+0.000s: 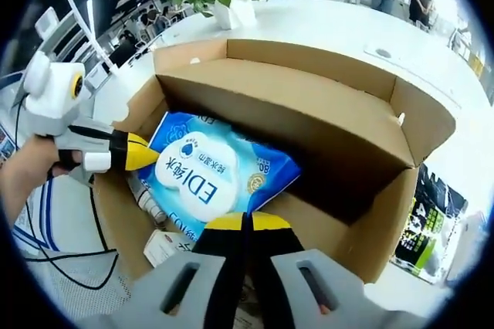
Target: Operate the shoe box by opening the lid, removing the specified soft item, and placing it in the target area until the item is outside and the box remains undamaged.
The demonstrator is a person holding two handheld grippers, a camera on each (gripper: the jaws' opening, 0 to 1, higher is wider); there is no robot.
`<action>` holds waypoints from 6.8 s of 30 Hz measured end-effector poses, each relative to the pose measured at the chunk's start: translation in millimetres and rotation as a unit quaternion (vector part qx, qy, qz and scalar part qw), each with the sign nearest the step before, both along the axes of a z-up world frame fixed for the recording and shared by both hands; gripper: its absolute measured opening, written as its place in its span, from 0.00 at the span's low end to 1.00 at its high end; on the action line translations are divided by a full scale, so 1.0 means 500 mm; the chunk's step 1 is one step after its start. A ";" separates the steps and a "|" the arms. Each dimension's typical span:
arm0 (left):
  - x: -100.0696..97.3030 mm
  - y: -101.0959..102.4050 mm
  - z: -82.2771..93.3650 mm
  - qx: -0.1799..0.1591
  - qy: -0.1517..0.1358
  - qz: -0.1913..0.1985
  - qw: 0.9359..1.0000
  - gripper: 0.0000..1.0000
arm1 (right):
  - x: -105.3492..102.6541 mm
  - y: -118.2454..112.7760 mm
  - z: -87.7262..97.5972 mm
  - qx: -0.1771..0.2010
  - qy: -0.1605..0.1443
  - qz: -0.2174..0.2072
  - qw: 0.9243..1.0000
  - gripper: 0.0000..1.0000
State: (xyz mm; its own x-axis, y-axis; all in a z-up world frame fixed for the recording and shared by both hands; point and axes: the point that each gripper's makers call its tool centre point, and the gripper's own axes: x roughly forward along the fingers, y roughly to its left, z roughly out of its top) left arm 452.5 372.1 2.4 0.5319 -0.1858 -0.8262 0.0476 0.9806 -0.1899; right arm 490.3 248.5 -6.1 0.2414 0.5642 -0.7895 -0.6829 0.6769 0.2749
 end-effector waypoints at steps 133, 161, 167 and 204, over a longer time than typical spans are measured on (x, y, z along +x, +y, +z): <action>0.193 -0.529 0.150 -0.073 -0.085 -0.193 0.975 0.00 | 0.134 -0.552 0.169 0.028 -0.045 -0.195 0.979 0.00; 0.225 -0.529 0.070 -0.007 -0.056 -0.238 0.970 0.00 | 0.166 -0.547 0.081 0.020 -0.016 -0.185 0.982 0.00; 0.228 -0.532 0.059 0.015 -0.054 -0.253 0.966 0.00 | 0.171 -0.547 0.067 0.018 -0.015 -0.182 0.983 0.00; 0.235 -0.546 -0.016 0.179 -0.032 -0.415 0.891 0.00 | 0.195 -0.554 -0.009 -0.014 -0.029 -0.177 0.984 0.00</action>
State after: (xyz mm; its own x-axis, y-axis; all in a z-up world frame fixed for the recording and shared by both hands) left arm 570.0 98.9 -5.4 0.3829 -0.2676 -0.8842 0.7842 0.6001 0.1580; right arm 588.0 -28.5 -10.4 0.4636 0.4153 -0.7827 -0.4165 0.8818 0.2212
